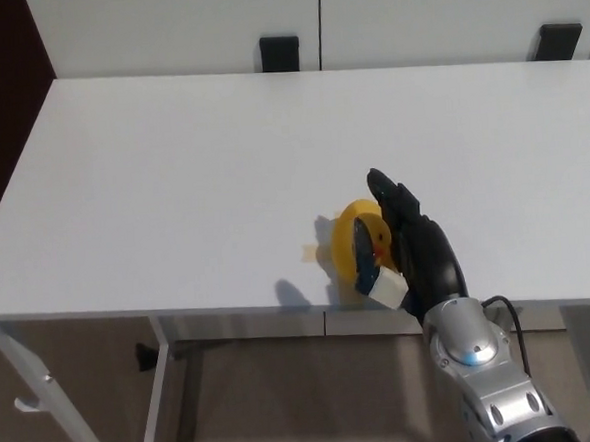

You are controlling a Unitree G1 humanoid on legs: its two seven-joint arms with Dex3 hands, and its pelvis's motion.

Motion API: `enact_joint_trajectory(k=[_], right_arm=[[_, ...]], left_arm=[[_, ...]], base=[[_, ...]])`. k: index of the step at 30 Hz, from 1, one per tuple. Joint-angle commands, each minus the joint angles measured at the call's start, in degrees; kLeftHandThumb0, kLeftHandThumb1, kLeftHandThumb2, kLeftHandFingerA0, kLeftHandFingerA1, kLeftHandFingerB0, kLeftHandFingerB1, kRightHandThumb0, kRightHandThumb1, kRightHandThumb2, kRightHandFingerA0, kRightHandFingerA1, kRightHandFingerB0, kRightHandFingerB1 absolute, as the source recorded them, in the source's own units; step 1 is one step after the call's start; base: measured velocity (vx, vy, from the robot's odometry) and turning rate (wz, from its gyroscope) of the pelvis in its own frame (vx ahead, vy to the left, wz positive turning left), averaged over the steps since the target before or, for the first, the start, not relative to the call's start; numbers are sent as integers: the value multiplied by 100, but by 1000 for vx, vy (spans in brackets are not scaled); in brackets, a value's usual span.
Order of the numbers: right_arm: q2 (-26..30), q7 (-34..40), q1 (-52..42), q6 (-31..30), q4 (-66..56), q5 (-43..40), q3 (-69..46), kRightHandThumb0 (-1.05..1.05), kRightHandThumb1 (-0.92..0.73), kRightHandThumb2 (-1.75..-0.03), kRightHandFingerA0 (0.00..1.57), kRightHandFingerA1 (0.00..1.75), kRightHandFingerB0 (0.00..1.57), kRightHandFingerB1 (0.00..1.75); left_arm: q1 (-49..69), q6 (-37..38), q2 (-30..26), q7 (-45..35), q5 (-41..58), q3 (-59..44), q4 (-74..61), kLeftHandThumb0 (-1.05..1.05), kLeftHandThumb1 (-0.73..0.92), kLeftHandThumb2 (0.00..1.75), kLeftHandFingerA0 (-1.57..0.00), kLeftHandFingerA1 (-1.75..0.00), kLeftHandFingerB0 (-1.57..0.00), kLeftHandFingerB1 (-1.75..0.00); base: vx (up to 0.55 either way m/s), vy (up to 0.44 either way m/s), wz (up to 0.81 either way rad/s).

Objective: The robot uses its right hand to push the yellow duck toy to the center of the white desk.

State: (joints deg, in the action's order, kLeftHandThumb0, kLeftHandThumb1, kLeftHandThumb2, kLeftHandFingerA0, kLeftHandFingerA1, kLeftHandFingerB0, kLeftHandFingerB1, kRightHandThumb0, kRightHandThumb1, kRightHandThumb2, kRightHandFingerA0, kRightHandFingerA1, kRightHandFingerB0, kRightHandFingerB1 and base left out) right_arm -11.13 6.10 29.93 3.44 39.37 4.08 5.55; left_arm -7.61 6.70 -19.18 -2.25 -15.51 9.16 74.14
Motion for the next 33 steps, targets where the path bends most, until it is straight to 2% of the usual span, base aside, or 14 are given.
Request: enact_joint_trajectory(k=[1,10,11,12,13,16,17,18,19,20,21,26,27,33], right_arm=[[-110,-204,-166,-302,69,-123,-2,-89,-77,-116,0,19,0,15],[-14,-110,-236,-220,-11,-34,-5,-105,-83,-110,0,12,0,3],[97,135,-284,-109,-68,181,40,-105,-82,-113,0,21,0,14],[153,270,-293,-58,-82,300,67,-105,-82,-113,0,21,0,14],[421,749,-308,-17,-200,732,137,-91,-92,-70,0,0,0,0],[732,1293,-326,7,-345,1212,223,-91,-92,-70,0,0,0,0],[1024,1542,-303,194,-467,1410,171,-98,-92,-82,0,0,0,0],[1024,1542,-303,194,-467,1410,171,-98,-92,-82,0,0,0,0],[1291,1421,-370,362,-885,1323,-65,-98,-73,-101,0,0,0,0],[1482,1332,-424,469,-1196,1246,-225,-98,-73,-101,0,0,0,0],[1664,1138,-532,598,-1679,1045,-459,-101,-92,-72,0,0,0,0],[2114,658,-697,1071,-2625,482,-985,-88,-87,-83,0,0,0,0],[2353,296,-780,1198,-2878,82,-1260,-99,-74,-95,0,0,0,0],[3370,-902,-1463,1018,-3804,-1463,-2762,-98,-81,-91,0,0,0,0]], left_arm=[[21,-28,-18,2,-38,3,17,14,-50,121,-157,-83,-157,-82],[29,-36,-10,3,-61,36,48,22,-48,127,-156,-83,-153,-80],[49,-29,5,19,-46,27,54,11,-28,81,-143,-125,-141,-122],[57,-23,12,20,-30,15,56,11,-28,81,-143,-125,-141,-122],[64,-21,6,19,-39,26,56,12,-50,120,-154,-86,-153,-83],[67,-20,-5,16,-59,45,56,12,-50,120,-154,-86,-153,-83],[49,-48,-3,34,-87,72,43,17,-58,135,-148,-90,-146,-85],[49,-48,-3,34,-87,72,43,17,-58,135,-148,-90,-146,-85],[45,-45,0,37,-118,104,43,13,-51,122,-149,-85,-150,-81],[43,-42,3,38,-138,127,44,13,-51,122,-149,-85,-150,-81],[44,-5,-4,20,-157,155,41,11,-51,124,-141,-85,-153,-80],[7,-12,-5,-18,-128,168,42,14,-49,123,-140,-88,-153,-80],[7,-37,-2,-5,-122,169,46,12,-50,120,-146,-87,-155,-81],[13,-141,-24,9,-48,112,70,17,-50,127,-143,-92,-154,-81]], base=[[0,0,0],[0,0,0],[0,0,0],[0,0,0],[0,0,0],[0,0,0],[0,0,0],[0,0,6],[0,0,0],[0,0,0],[0,0,0],[0,0,0],[0,0,0],[0,0,0]])
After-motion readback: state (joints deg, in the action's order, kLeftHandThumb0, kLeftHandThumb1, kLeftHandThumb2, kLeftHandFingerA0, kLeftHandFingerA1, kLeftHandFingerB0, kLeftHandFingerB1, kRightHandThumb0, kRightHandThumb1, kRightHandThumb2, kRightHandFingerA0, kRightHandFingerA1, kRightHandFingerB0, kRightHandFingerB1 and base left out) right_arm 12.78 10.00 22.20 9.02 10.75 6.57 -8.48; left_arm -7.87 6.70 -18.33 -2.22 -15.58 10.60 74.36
